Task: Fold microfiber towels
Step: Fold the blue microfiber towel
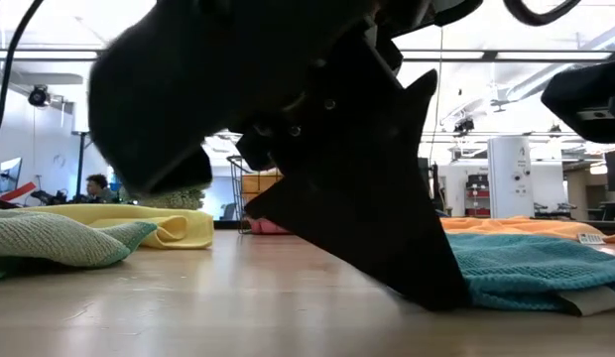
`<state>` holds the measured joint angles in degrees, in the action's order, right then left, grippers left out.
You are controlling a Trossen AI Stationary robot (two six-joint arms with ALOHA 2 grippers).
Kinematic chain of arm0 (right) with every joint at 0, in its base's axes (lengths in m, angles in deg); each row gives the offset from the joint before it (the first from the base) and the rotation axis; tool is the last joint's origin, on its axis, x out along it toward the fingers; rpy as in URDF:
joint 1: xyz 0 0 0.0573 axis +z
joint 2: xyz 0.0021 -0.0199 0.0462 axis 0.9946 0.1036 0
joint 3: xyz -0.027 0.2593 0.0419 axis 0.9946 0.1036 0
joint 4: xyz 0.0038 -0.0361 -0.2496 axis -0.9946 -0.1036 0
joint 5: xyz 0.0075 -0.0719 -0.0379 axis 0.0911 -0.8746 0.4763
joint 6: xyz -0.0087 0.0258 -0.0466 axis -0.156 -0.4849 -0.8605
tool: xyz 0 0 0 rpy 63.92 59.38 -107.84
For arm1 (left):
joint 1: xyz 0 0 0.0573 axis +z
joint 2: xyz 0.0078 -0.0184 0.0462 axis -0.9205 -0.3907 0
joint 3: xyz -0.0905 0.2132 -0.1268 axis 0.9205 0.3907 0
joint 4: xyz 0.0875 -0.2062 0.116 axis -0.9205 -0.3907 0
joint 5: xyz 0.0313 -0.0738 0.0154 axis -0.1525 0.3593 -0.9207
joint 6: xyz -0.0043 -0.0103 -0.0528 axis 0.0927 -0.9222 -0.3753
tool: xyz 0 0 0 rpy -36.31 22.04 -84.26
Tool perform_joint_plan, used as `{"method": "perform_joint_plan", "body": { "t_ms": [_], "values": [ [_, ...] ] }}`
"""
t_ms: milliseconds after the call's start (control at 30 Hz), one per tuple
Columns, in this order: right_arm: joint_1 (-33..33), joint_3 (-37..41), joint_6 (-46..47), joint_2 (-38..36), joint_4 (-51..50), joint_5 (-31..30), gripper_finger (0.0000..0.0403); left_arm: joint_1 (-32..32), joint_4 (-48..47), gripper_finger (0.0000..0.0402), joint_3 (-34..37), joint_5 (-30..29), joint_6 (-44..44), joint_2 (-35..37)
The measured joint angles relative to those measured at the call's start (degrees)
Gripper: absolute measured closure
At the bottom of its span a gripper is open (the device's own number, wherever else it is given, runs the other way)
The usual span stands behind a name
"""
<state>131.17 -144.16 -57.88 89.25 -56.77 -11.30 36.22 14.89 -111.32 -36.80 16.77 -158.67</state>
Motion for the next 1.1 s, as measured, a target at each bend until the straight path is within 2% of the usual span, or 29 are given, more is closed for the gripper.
{"method": "perform_joint_plan", "body": {
  "t_ms": [133, 333, 467, 667, 933, 1100],
  "values": [
    [-0.8, 0.0, 0.2, 0.0, 0.0, 1.7, 0.0328, 0.3, 0.0, 0.0270, 0.1, 0.0, -0.1, 0.0],
    [-1.4, 0.0, 1.1, 0.0, 0.0, 3.2, 0.0385, 0.5, 0.2, 0.0352, 0.1, 0.0, -0.2, -0.1],
    [-1.4, 0.0, 2.1, 0.0, 0.0, 4.2, 0.0393, 0.5, 0.2, 0.0395, 0.2, -0.2, -0.2, -0.1],
    [-1.4, 0.0, 4.4, -1.2, -0.5, 7.8, 0.0394, 0.4, 0.2, 0.0399, -0.8, 1.7, -0.5, 0.1],
    [-0.1, 0.0, 14.2, -7.1, -0.9, 10.1, 0.0394, 0.2, 0.2, 0.0400, -4.3, 10.7, -6.4, 1.2],
    [1.4, -2.0, 18.9, -9.0, -1.1, 10.1, 0.0394, -0.6, -1.9, 0.0400, -8.5, 11.4, -11.4, 1.6]
  ]
}}
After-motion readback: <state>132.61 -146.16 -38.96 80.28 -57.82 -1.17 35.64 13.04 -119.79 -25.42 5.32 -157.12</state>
